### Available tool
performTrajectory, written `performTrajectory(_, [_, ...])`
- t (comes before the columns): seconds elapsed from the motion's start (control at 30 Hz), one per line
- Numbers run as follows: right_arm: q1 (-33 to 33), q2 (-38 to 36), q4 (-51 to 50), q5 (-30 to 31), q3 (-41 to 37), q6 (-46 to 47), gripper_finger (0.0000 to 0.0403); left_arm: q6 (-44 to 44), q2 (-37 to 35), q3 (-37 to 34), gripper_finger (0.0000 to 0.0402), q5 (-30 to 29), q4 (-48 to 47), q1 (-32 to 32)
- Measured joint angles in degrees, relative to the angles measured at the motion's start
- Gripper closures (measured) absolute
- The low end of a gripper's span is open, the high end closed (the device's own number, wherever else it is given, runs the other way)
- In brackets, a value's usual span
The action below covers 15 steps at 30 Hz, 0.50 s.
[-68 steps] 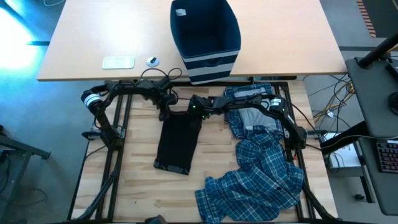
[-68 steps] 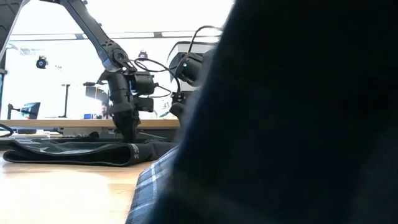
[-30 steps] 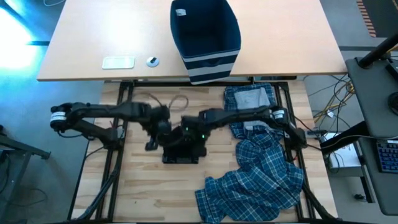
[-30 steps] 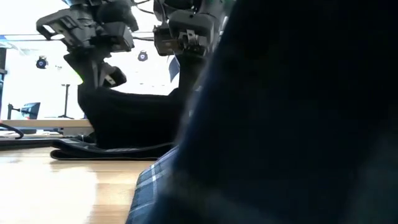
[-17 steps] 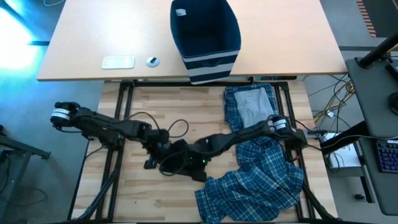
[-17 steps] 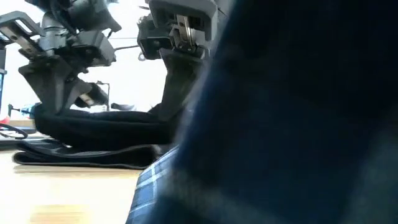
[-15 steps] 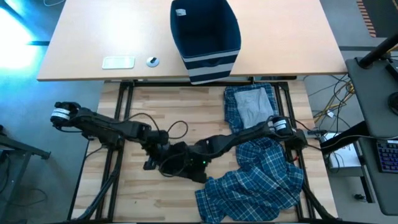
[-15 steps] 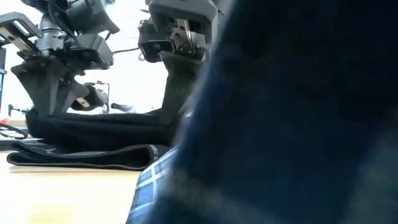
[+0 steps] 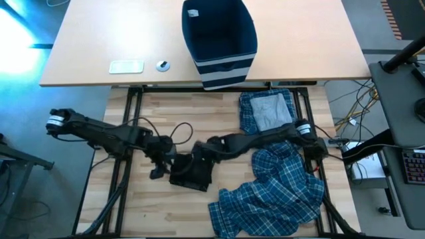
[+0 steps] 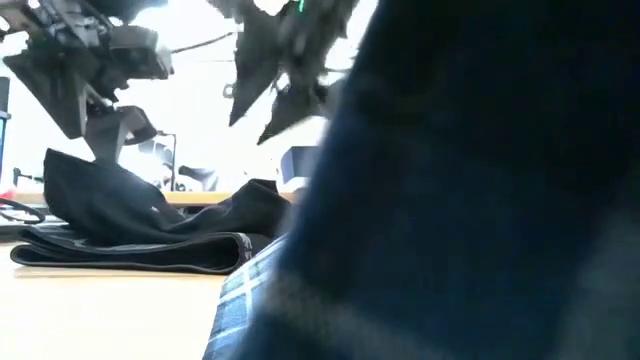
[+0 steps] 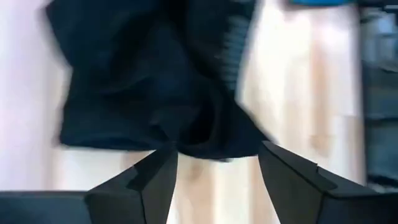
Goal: Fold Laundry from Bin
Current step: Fold the black boxer short
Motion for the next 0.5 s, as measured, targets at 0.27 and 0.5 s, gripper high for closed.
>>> performTrajectory(0.27, [-4.7, 7.2, 0.8, 10.3, -1.6, 6.5, 0.0243, -13.0, -4.8, -8.3, 0.0192, -1.1, 2.4, -6.8])
performTrajectory(0.5, [-2.8, 10.4, 6.7, 2.2, 0.5, 6.5, 0.0254, -24.0, -10.8, -10.4, 0.0192, 1.5, 3.4, -12.6])
